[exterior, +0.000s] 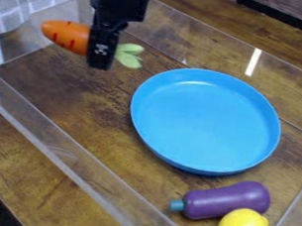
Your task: Put the carrot on the blue tray
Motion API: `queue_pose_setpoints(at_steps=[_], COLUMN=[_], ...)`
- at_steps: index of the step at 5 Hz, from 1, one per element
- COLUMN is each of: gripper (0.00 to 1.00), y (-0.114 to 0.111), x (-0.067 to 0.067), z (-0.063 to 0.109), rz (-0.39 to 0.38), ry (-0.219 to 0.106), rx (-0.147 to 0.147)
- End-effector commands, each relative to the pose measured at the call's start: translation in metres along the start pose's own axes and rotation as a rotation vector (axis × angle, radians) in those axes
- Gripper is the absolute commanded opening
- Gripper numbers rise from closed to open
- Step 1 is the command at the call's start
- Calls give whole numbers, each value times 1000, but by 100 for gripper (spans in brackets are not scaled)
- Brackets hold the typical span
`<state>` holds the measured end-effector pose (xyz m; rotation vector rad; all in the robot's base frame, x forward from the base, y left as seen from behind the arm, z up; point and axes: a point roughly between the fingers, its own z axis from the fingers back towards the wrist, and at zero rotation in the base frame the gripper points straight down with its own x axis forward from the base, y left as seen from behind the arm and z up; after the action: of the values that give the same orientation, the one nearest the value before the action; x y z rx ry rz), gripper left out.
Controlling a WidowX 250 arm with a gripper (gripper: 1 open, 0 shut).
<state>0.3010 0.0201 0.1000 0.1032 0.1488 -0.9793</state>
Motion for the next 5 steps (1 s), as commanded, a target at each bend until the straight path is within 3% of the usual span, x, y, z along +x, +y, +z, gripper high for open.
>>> queue_pose_setpoints(at_steps=[1,3,5], gripper=[0,0,0], y=[-7,-35,-56], x=[18,54,89], z=[36,50,41], rz=[-6,-45,-59], ry=[-72,-87,-116], rx=[88,116,126])
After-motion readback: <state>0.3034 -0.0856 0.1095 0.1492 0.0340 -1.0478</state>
